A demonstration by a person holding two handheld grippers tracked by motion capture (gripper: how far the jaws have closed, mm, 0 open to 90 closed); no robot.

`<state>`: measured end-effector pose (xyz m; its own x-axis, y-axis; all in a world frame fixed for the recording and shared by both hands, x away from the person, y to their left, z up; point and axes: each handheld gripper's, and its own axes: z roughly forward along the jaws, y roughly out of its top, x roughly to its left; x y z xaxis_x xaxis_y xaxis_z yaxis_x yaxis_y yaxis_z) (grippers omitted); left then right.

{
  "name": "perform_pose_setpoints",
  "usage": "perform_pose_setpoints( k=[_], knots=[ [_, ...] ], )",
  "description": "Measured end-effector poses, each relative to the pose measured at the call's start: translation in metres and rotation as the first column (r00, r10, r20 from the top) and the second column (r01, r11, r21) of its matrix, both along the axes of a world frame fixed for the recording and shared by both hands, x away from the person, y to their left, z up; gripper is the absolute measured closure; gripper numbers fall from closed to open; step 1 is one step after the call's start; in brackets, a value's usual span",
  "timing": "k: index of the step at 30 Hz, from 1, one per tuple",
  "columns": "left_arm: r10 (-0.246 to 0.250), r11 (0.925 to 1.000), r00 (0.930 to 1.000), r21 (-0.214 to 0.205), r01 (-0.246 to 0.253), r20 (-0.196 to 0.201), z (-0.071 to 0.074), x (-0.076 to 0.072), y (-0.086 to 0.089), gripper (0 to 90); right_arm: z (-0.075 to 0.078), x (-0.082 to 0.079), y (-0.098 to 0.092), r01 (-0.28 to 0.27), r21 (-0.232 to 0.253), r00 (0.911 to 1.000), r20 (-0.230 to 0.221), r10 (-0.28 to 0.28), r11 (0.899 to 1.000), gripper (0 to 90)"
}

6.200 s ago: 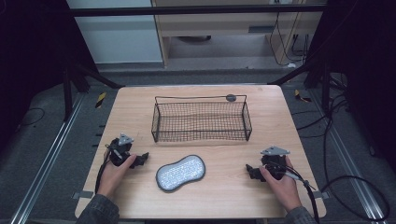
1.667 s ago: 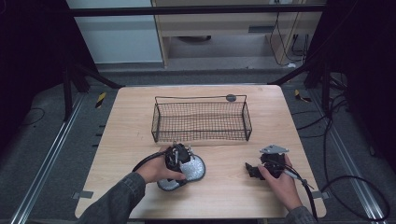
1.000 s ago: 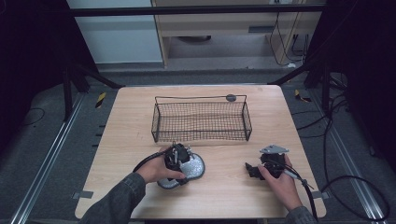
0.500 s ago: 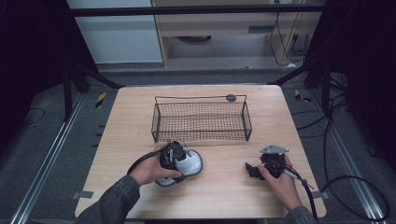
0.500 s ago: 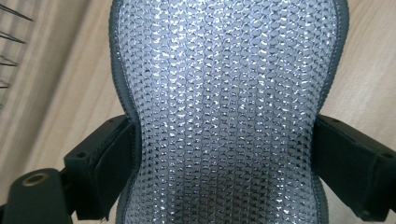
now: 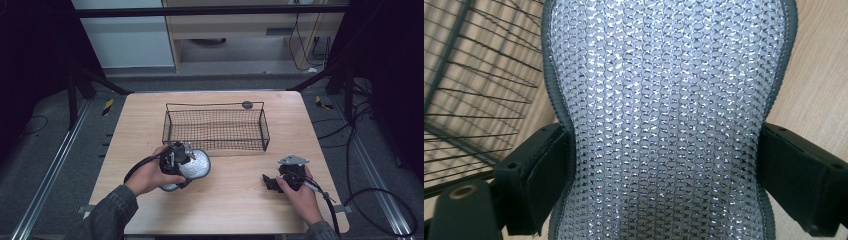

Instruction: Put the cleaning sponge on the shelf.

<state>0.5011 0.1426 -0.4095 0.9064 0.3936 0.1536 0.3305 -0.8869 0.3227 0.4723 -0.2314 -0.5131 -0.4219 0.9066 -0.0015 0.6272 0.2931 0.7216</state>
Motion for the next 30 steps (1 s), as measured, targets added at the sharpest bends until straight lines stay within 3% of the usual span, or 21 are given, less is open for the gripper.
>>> perform_pose_setpoints(
  k=[8,20,30],
  knots=[
    [-0.004,0.9999,0.9993,0.016,0.003,0.038,0.015,0.003,0.001,10.6,0.0,0.0,0.0,0.001,0.0,1.0,0.0,-0.001,1.0,0.3],
    [-0.028,0.9992,0.9923,0.033,0.024,0.121,0.053,0.007,-0.002,10.7,0.0,-0.001,0.001,0.012,-0.005,0.9999,0.003,-0.012,1.0,0.5],
    [-0.035,0.9981,0.9868,0.055,0.026,0.158,0.072,0.024,-0.004,10.7,0.0,-0.002,0.001,0.018,-0.003,0.9998,0.002,-0.018,1.0,0.5]
  ],
)
